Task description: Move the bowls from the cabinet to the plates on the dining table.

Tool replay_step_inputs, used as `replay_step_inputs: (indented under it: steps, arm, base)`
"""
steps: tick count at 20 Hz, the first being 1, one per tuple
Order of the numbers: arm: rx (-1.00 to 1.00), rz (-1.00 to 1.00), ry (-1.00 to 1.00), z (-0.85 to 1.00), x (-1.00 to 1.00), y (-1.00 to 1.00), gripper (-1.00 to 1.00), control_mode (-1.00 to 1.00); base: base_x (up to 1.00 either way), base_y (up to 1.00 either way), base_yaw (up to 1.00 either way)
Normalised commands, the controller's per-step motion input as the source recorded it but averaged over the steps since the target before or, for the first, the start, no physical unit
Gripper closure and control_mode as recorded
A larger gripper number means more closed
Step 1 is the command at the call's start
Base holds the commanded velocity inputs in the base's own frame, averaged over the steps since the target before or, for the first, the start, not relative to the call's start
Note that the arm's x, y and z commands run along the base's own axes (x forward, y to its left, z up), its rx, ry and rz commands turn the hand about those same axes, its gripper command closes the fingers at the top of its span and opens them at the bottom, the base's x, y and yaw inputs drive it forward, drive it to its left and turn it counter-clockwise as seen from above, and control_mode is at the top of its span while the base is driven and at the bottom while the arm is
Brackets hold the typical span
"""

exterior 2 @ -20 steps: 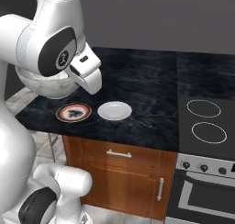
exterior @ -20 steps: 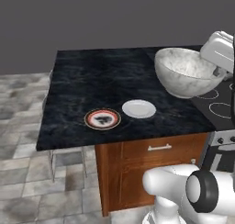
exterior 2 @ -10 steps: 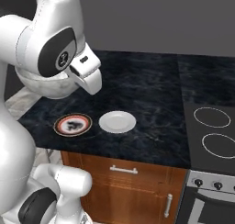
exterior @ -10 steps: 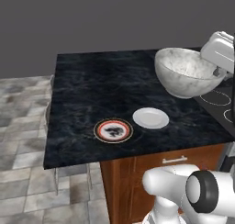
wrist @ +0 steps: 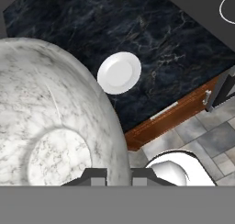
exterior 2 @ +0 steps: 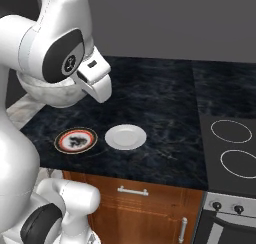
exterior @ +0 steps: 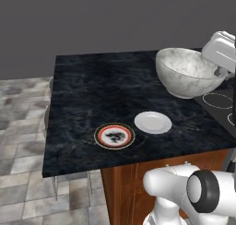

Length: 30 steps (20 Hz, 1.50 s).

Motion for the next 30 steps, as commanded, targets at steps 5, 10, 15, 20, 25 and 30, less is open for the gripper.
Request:
replay_step_inputs:
  steps: [5,10,15,20,25,30]
  arm:
    - [0.0,0.0,0.0,0.0,0.0,0.0,1.0,1.0]
    - [0.0,0.0,0.0,0.0,0.0,0.0,1.0,1.0]
    - [0.0,0.0,0.0,0.0,0.0,0.01,1.0,-1.0]
    - [0.0,0.0,0.01,-0.01,0.1,0.01,1.0,-1.0]
    - [-0.03,0.0,0.03,-0.12,0.17,0.0,1.0,-1.0]
    - [-0.04,0.0,0.03,-0.17,0.14,0.0,1.0,-1.0]
  base:
    - [0.0,0.0,0.0]
    - [0.0,0.0,0.0]
    - [0.0,0.0,0.0]
    - [0.0,0.0,0.0]
    - [0.0,0.0,0.0]
    - [0.0,0.0,0.0]
